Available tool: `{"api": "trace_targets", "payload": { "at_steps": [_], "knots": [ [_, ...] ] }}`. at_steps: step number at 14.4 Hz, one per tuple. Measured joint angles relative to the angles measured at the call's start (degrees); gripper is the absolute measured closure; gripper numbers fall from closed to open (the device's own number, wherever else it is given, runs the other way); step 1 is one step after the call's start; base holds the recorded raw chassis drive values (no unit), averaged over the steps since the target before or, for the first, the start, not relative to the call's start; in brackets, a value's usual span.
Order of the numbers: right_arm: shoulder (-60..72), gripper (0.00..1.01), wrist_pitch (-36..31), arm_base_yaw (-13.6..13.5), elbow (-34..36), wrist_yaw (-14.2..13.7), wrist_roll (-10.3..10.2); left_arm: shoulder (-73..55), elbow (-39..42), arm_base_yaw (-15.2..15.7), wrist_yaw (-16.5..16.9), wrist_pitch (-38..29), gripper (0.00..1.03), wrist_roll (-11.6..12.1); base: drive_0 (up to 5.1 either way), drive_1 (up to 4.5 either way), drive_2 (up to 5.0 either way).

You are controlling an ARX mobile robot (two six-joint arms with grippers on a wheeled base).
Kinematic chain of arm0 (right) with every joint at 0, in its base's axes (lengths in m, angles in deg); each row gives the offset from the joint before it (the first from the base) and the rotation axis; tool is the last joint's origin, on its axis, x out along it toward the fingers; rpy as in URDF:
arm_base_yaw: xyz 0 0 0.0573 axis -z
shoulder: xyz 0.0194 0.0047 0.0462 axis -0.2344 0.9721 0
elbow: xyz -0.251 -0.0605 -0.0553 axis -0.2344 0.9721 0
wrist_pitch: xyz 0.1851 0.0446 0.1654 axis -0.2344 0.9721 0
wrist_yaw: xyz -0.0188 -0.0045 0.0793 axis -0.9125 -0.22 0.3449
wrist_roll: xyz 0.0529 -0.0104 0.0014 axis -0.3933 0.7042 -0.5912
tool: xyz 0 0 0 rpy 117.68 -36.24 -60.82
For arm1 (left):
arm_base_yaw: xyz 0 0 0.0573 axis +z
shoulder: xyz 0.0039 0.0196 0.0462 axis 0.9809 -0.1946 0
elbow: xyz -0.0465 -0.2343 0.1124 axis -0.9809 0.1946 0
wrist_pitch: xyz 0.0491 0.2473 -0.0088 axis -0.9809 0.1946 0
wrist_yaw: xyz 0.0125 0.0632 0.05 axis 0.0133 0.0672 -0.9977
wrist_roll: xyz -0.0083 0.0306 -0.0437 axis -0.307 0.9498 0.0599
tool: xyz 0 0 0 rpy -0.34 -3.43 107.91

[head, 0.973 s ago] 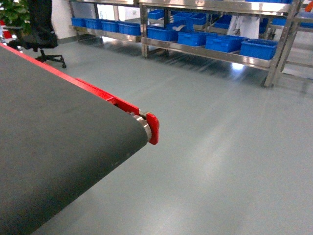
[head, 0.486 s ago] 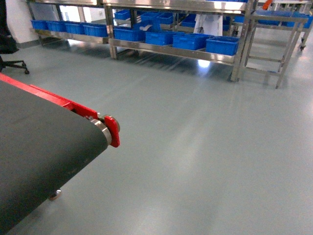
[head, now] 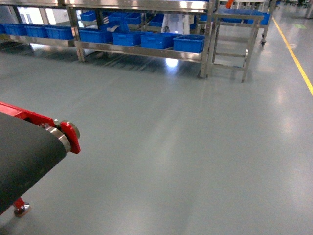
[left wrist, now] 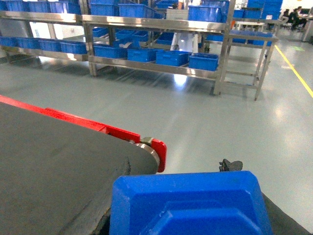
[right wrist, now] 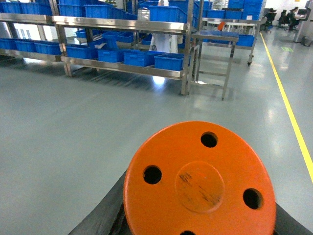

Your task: Sort blue parts and orange caps into right shelf containers

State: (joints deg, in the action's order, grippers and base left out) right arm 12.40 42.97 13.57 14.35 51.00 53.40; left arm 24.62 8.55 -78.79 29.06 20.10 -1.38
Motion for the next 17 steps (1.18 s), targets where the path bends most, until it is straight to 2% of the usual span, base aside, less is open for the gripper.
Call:
{"api": "trace_targets", "payload": {
  "at_steps": [16,17],
  "knots": [
    [0.0,0.57,0.0,0.0,0.0,0.0,0.0,0.0,0.0,0.0,0.0,0.0,0.59,0.0,-1.6,-1.64,-1.6],
    [0.0,0.57,0.0,0.0,0.0,0.0,0.0,0.0,0.0,0.0,0.0,0.0,0.59,0.0,-1.5,2.57,-5.6]
  ]
}}
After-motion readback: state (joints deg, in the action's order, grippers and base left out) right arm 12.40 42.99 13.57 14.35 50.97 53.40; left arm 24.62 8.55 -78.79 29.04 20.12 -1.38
